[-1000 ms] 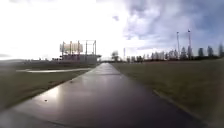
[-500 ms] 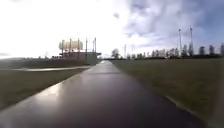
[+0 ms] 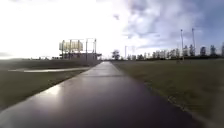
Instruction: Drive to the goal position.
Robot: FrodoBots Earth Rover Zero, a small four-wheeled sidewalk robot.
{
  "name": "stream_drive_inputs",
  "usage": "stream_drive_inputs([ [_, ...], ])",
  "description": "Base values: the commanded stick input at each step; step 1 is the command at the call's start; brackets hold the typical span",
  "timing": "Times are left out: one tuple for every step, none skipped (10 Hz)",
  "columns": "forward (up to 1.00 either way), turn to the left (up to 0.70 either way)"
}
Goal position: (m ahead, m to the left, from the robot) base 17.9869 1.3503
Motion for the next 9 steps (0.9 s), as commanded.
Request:
stream_drive_inputs([
  [1.00, 0.00],
  [1.00, 0.00],
  [1.00, 0.00],
  [1.00, 0.00],
  [1.00, 0.00],
  [1.00, 0.00],
  [1.00, 0.00],
  [1.00, 0.00],
  [1.00, 0.00],
])
